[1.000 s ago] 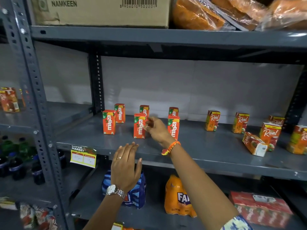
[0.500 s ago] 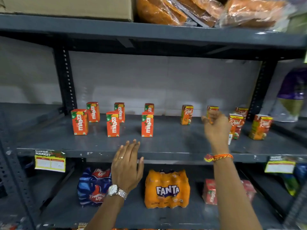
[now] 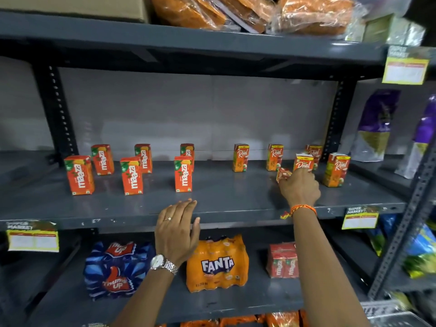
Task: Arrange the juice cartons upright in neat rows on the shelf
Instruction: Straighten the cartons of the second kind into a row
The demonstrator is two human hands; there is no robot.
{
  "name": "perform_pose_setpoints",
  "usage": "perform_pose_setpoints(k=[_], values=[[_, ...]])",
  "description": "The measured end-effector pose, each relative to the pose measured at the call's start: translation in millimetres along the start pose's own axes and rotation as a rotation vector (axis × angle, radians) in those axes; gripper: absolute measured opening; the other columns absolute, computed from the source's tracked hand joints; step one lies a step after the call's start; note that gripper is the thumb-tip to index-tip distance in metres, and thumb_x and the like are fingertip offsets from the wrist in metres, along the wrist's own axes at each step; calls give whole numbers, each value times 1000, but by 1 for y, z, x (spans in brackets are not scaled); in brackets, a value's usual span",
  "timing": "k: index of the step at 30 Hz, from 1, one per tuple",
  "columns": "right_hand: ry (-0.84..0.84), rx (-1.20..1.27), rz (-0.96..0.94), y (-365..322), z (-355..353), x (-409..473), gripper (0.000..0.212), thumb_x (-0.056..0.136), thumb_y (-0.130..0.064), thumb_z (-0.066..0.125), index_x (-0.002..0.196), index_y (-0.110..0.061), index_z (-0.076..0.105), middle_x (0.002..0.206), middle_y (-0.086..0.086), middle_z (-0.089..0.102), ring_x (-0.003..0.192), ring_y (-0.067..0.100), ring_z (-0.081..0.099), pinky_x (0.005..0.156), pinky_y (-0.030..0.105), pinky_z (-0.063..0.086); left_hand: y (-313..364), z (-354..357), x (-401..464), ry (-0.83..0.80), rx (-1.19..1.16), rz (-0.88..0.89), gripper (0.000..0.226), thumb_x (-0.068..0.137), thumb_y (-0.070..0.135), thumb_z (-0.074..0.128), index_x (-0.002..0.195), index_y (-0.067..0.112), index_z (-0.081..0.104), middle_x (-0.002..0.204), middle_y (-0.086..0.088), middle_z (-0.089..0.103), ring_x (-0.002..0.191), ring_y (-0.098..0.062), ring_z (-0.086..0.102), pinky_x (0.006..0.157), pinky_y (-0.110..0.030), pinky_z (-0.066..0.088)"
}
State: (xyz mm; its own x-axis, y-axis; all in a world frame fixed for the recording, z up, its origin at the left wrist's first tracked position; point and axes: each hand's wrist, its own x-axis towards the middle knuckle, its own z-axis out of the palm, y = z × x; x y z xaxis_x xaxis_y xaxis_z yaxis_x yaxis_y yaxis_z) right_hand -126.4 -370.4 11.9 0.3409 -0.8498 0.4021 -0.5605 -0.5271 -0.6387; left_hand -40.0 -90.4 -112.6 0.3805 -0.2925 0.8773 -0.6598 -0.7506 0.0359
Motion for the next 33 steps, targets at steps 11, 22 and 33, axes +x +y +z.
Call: perform_pose_setpoints(k=[11, 22, 33], values=[[-520, 875, 191, 11, -5, 14, 23, 87, -23, 72, 89, -1, 65, 76, 15, 71, 69, 26, 68, 66, 36, 57, 4, 2, 0, 19, -5, -28, 43, 93, 34, 46, 121, 10, 69, 122, -7, 70, 109, -26, 66, 99, -40, 40], [-863, 1337, 126, 17, -16, -1, 31, 93, 3, 56, 124, 1, 55, 118, 16, 67, 108, 32, 67, 82, 43, 60, 6, 0, -1, -17, -17, -65, 44, 93, 35, 44, 123, 12, 68, 123, -6, 70, 112, -26, 65, 102, -41, 40], [-761, 977, -162, -23, 3, 20, 18, 88, 5, 63, 97, -10, 60, 92, 2, 63, 95, 16, 60, 79, 23, 54, 8, 0, -1, -26, -6, -87, 44, 93, 36, 43, 122, 13, 68, 124, -5, 69, 112, -25, 64, 103, -40, 37]])
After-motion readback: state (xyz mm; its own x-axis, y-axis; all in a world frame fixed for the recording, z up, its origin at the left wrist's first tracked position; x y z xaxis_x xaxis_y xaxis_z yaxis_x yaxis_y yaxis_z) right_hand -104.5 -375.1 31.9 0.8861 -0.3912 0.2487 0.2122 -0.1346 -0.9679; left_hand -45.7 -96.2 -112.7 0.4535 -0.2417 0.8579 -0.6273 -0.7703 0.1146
